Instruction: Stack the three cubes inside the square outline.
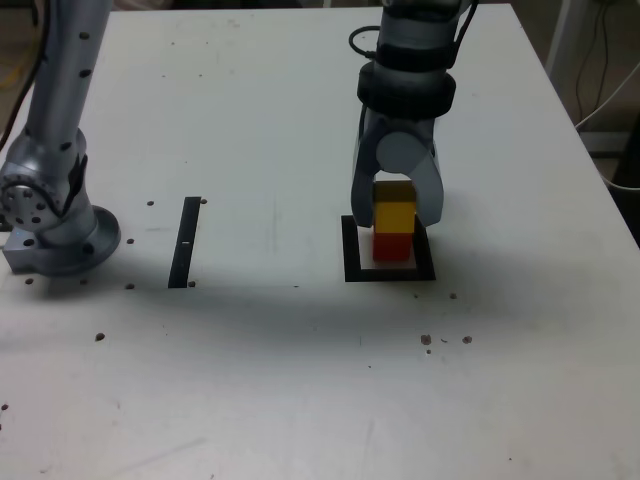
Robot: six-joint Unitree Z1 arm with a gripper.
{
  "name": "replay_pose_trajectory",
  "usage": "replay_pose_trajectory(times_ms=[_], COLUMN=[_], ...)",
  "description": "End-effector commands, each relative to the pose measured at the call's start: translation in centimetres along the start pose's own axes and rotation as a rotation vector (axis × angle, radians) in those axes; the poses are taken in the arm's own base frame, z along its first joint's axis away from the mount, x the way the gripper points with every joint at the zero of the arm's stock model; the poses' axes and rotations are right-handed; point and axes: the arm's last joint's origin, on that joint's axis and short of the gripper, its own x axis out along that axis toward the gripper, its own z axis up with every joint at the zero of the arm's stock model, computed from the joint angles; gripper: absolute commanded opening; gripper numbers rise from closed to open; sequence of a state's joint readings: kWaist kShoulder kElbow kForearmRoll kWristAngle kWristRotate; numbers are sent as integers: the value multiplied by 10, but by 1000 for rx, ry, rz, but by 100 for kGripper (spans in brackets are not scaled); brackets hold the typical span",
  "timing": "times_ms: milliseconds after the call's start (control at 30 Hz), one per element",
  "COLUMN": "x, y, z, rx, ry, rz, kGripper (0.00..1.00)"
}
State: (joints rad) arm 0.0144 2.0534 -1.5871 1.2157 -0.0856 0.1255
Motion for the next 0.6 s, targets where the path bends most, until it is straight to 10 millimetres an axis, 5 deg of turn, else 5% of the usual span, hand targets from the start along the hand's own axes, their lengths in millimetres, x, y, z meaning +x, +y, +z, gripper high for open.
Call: replay_pose_trajectory(times_ms=[0, 267, 567], x=[3, 5, 5], y=[2, 4, 4], z=[0, -1, -4], rx=[-2, 16, 18], ry=[11, 13, 15], rz=[-1, -9, -16], kGripper=[47, 89, 99])
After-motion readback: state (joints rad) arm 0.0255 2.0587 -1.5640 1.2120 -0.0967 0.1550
